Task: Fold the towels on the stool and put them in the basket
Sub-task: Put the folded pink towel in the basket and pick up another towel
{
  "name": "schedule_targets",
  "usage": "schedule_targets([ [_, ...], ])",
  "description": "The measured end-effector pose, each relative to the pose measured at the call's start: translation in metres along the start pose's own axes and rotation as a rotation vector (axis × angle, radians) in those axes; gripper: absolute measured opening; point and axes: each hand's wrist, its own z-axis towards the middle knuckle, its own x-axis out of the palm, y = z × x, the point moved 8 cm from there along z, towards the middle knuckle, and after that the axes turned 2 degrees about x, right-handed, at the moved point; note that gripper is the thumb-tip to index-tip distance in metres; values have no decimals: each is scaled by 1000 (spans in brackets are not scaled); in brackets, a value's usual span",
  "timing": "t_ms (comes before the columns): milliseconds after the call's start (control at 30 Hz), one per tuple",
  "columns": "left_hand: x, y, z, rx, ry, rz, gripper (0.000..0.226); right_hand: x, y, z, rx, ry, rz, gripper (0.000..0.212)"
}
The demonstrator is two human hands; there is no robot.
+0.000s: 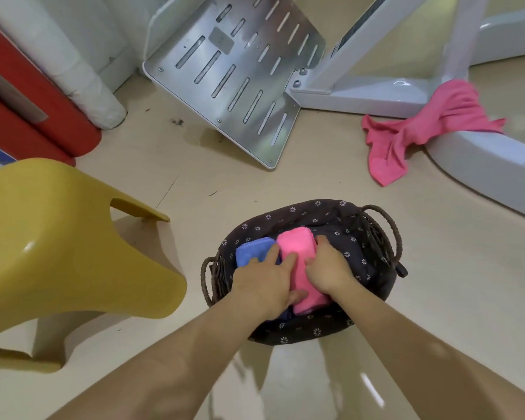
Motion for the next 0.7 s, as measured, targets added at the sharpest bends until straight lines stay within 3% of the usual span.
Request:
schedule_targets([
  [200, 6, -6, 12, -60, -43, 153, 92, -4, 3, -6, -64, -58, -136, 66],
  [300, 3, -16, 17, -37, -82, 255, 90, -15, 23, -20, -239, -213, -305, 49],
  [367, -4, -24, 22, 8, -130, 298, 83, -14, 34, -27, -343, -170, -348, 39],
  [467, -7, -30, 27, 94, -192, 268, 87, -7, 30, -24, -388, -4, -382, 42],
  [567, 6, -21, 29, 81, -88, 137, 102, -8, 23, -19, -373, 51, -375, 33],
  [700, 2, -21, 34, 63, -43, 138, 108, -14, 27, -13, -331, 49, -360, 31],
])
